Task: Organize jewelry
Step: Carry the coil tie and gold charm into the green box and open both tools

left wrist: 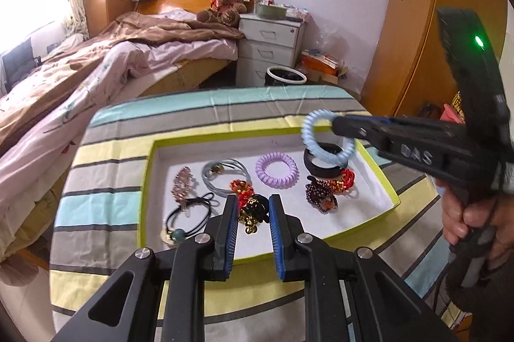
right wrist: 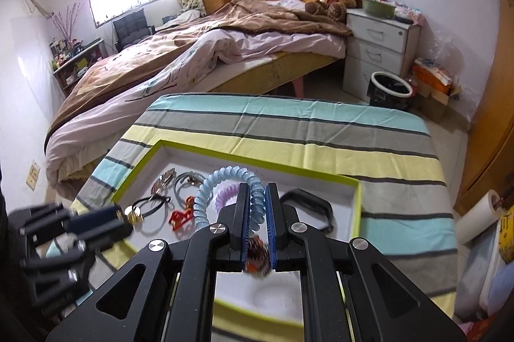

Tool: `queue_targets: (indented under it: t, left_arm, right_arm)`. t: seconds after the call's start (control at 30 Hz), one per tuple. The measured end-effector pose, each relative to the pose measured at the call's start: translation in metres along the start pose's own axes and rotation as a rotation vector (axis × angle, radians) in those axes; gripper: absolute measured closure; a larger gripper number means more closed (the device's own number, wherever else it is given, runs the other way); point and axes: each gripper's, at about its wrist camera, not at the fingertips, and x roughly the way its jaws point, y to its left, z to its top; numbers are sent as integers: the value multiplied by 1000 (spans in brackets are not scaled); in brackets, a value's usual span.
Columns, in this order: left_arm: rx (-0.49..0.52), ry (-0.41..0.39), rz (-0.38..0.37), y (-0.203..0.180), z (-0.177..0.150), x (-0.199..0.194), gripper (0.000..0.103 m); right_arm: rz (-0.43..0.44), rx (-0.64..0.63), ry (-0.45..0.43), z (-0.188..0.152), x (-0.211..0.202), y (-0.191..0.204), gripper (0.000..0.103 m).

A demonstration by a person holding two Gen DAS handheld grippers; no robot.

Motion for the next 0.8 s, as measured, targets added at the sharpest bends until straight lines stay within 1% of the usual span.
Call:
queue_targets:
  t: [0.1, 0.2, 0.27, 0.37, 0.4, 0.5, 0.6, 0.67, 0.8]
  left_arm:
    - [-16, 12, -13, -3, 0, 12, 84]
    - [5, 31, -18, -8, -1, 24, 84]
    - [-16, 53, -23, -8, 0, 34, 84]
    - [-12, 52, -34, -12, 1, 40, 84]
    - [0, 56, -31, -14, 0, 42, 84]
    - [-15, 81, -44, -13, -3, 51, 84]
    - [-11, 88, -42, -14, -4, 56, 84]
    - [-19, 97, -49, -13, -5, 59, 84]
    - [-19, 103, -49, -14, -7, 62, 84]
  right_arm:
    - [9, -3, 28, 5, 15, -1, 93]
    - [20, -8, 63, 4, 30, -1, 93]
    - [18, -13, 82, 5, 39, -3, 93]
    - [19, -10, 106, 6, 51, -7, 93]
    - [21, -10, 111, 6, 53, -7, 93]
    - [43, -6, 133, 5, 59, -9, 93]
    - [54, -14, 148, 4, 64, -7, 93]
    - [80, -16, 162, 3, 68, -6, 93]
    - [92, -32, 187, 0, 75, -2, 93]
